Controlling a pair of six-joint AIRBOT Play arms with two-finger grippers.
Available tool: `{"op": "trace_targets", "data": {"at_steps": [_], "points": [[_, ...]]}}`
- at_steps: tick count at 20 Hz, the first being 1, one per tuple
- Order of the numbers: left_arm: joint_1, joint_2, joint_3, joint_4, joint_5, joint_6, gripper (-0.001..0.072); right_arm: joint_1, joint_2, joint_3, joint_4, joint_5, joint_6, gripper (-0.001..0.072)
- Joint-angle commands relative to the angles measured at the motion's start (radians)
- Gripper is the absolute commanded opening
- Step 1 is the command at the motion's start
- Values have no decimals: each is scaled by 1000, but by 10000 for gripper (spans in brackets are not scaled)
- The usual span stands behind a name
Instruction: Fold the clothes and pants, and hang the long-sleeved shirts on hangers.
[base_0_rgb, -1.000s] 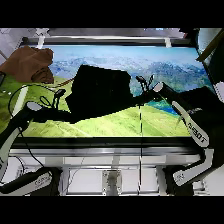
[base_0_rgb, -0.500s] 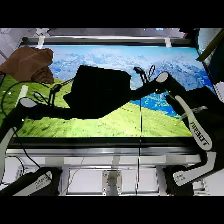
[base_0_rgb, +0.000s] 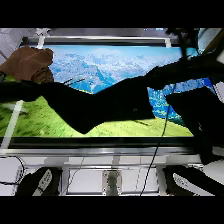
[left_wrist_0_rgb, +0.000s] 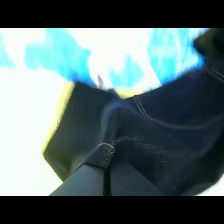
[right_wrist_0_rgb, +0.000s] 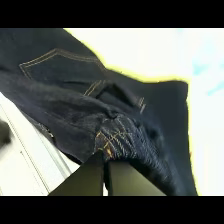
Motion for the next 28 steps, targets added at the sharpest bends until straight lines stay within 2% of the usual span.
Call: {"op": "trace_targets", "data": {"at_steps": [1, 4, 6, 7, 8, 11, 14, 17, 19, 21, 25, 28], "points": [[14, 14, 209, 56, 7, -102, 30, 1, 86, 37, 5, 26, 108, 21], [0, -101, 225, 78, 16, -114, 30, 1, 10, 0, -3, 47, 107, 21], [-70, -232, 221, 87, 18, -111, 30, 1, -81, -35, -2, 20, 106, 21], [-117, -306, 221, 98, 29, -82, 30, 1, -135, -40, -3, -6, 104, 21], [-166, -390, 221, 142, 67, -55, 30, 1, -204, -41, -2, -52, 87, 21], [-259, -628, 222, 293, 301, -51, 30, 1, -394, -41, 8, -249, 19, 21], [-287, -796, 222, 256, 520, -51, 30, 1, -567, -41, 8, -517, 18, 21], [-299, -833, 223, 220, 632, -50, 30, 0, -669, -40, 6, -752, 18, 21], [-300, -813, 225, 209, 628, -50, 30, 0, -685, -38, -4, -806, 18, 22], [-301, -768, 224, 209, 538, -50, 30, 0, -683, -9, -61, -757, 18, 23], [-319, -624, 172, 247, 322, -51, 27, -9, -671, 143, -257, -406, 19, 22], [-361, -446, -56, 301, 306, -100, 28, -19, -593, 147, -357, -250, 31, 22]]}}
